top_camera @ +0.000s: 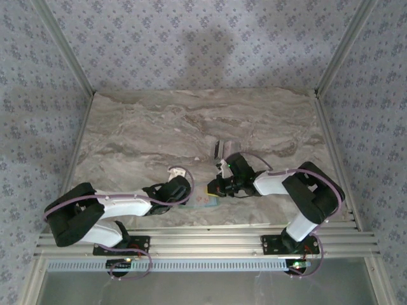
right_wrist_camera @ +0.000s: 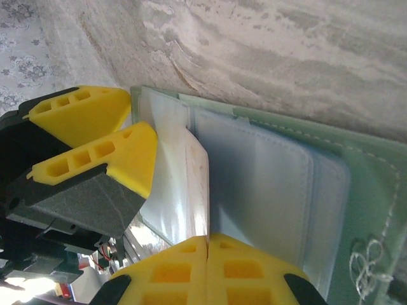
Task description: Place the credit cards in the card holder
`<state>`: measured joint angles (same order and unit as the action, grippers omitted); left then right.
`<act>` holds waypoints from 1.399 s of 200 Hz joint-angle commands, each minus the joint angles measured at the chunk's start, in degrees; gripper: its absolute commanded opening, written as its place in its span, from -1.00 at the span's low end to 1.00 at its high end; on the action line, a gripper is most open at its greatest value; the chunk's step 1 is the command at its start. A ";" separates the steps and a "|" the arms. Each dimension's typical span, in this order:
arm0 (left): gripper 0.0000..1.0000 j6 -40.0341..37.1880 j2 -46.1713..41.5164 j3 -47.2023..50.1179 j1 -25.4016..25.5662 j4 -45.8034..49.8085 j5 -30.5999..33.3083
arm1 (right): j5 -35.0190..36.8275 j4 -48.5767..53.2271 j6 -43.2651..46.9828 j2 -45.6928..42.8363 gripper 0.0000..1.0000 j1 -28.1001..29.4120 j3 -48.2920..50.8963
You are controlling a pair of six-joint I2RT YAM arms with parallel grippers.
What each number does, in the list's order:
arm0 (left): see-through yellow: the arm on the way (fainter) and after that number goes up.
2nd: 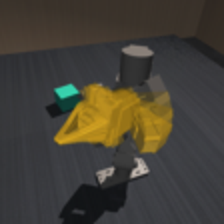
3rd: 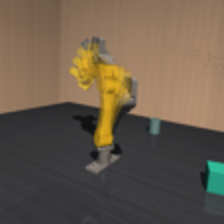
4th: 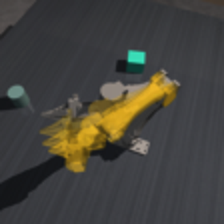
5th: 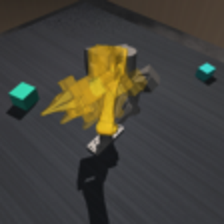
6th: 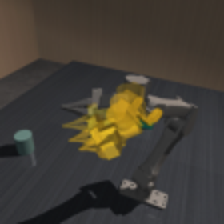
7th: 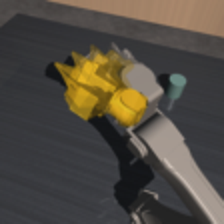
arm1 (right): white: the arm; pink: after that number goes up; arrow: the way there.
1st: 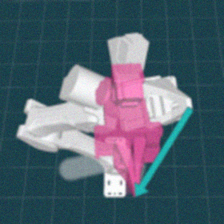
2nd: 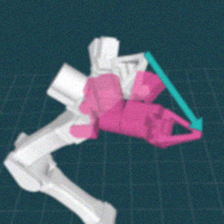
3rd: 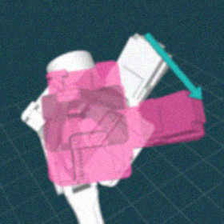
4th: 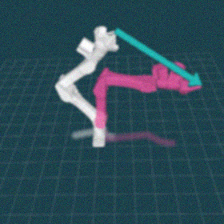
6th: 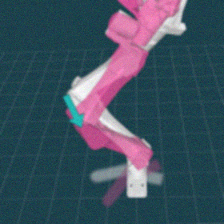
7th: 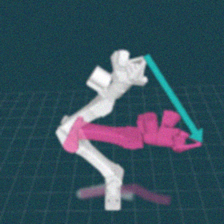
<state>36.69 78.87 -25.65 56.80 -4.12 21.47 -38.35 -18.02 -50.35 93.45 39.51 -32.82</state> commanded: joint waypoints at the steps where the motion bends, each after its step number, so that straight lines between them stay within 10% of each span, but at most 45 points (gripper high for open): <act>1: -0.07 -0.15 1.08 1.29 0.42 2.28 0.62 | -0.41 2.42 1.08 1.50 -1.00 0.40 -1.33; 280: -0.12 -0.21 1.44 1.41 0.51 1.48 -0.13 | 16.06 2.00 -0.03 -0.51 -1.00 8.58 -3.17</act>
<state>36.69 78.98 -25.32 56.82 -5.04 21.47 -24.21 -15.57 -49.32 92.66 46.96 -35.51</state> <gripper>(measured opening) 0.439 0.066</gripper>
